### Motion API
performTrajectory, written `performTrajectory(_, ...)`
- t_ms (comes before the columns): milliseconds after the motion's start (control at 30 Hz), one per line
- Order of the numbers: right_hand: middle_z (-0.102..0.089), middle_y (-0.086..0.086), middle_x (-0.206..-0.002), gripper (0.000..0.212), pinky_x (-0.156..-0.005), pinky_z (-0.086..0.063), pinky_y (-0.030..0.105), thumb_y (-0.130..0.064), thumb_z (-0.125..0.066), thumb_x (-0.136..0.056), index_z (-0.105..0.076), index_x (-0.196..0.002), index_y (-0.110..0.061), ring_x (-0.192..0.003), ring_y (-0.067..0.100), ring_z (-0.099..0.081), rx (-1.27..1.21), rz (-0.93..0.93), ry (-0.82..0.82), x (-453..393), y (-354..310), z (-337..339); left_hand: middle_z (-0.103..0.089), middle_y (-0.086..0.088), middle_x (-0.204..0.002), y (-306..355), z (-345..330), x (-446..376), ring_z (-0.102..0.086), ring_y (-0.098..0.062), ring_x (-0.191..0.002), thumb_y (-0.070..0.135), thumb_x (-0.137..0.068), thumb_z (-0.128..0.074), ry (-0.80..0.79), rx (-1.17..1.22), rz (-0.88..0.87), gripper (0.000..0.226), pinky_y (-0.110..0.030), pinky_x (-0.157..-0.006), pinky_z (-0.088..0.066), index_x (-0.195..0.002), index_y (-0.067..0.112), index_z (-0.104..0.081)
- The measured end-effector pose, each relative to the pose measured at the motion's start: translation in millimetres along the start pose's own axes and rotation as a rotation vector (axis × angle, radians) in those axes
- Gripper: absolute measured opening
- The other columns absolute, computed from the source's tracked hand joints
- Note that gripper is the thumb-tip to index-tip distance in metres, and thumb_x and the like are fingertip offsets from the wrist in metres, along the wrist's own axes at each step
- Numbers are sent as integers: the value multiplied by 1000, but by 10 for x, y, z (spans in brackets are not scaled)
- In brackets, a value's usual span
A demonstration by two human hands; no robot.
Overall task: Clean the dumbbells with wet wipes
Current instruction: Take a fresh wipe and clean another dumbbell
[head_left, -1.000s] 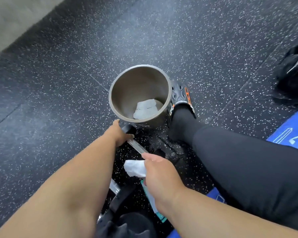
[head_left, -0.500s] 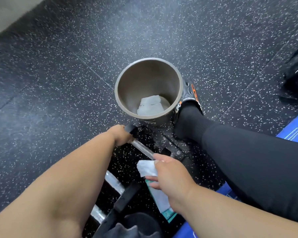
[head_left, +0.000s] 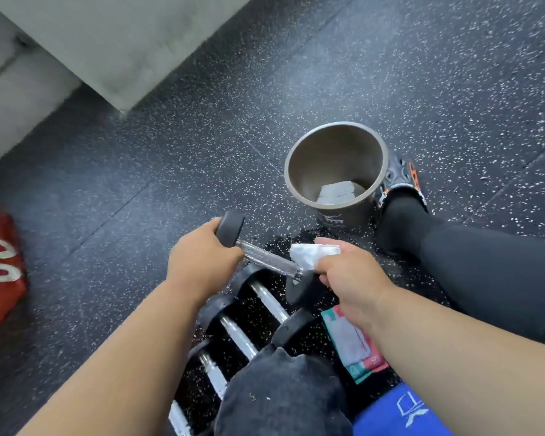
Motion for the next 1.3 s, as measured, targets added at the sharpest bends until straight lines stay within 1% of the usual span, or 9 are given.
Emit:
performTrajectory(133,-77,2,-100,27,-69,-52,24,-6,-64,-89,-75,-104,-25,-85,18,-65,89,176,-51,371,-75,-143,-70,12,-76,-107,684,928,-64,-16,-75,35,-82,-72,165,-21,9,24,-35,-70,-52,-104,33,-62)
performTrajectory(267,-72,3,-92,12,-62,-49,29,-12,-62,-92,-69,-97,-20,-76,17,-61,197,301,-119,783,-4,-208,-78,15,-110,-113,897,1639,-71,-21,-103,25,-79,-71,235,-60,30,67,-28,-78,-44,-140,50,-61)
performTrajectory(367,-70,10,-88,12,-72,-64,55,-17,-65,-79,-69,-91,-17,-79,30,-68,267,279,-205,1052,200,-262,-79,14,-111,-113,789,2004,-72,-23,-104,24,-78,-67,215,-68,29,62,-29,-81,-49,-135,47,-66)
performTrajectory(433,-73,18,-93,16,-76,-60,69,-22,-64,-74,-68,-89,-19,-86,45,-75,308,267,-235,1189,380,-263,-79,11,-99,-141,691,2239,-72,-24,-96,25,-78,-66,196,-69,50,46,-32,-79,-53,-122,40,-69)
performTrajectory(567,-76,10,-90,25,-87,-57,52,-36,-67,-67,-67,-89,-23,-87,33,-73,389,259,-261,1332,635,-219,-77,11,-92,-256,592,2514,-71,-24,-93,24,-77,-65,164,-11,93,45,-33,-80,-55,-119,41,-69)
performTrajectory(667,-65,3,-82,9,-72,-45,36,-25,-68,-80,-63,-83,-18,-76,20,-57,442,303,-246,1438,712,-212,-77,12,-92,-342,603,2629,-71,-23,-94,27,-76,-65,169,49,77,49,-33,-82,-56,-122,46,-65)
performTrajectory(867,-58,0,-72,17,-65,-40,33,-14,-71,-84,-58,-75,-20,-67,17,-51,499,364,-243,1494,747,-380,-76,16,-90,-503,599,2729,-69,-16,-87,29,-77,-68,150,123,-32,60,-34,-80,-58,-127,55,-48)
performTrajectory(1167,-67,10,-79,9,-71,-47,41,-16,-70,-85,-64,-78,-17,-75,22,-58,295,383,-288,1619,856,-916,-73,18,-86,-712,600,2636,-66,-12,-81,39,-79,-69,140,129,-170,50,-33,-75,-57,-126,54,-61)
performTrajectory(1300,-64,10,-76,16,-63,-52,30,-6,-67,-93,-65,-78,-12,-69,20,-62,99,306,-458,1716,907,-1003,-71,13,-79,-779,589,2622,-65,-14,-76,35,-75,-67,134,118,-163,39,-36,-71,-58,-112,45,-62)
Point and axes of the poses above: each hand's wrist, its own x-axis away from the middle knuckle, its own z-axis out of the back of the hand, y = z × x, the point moved 1 cm from there along -x, towards the middle knuckle
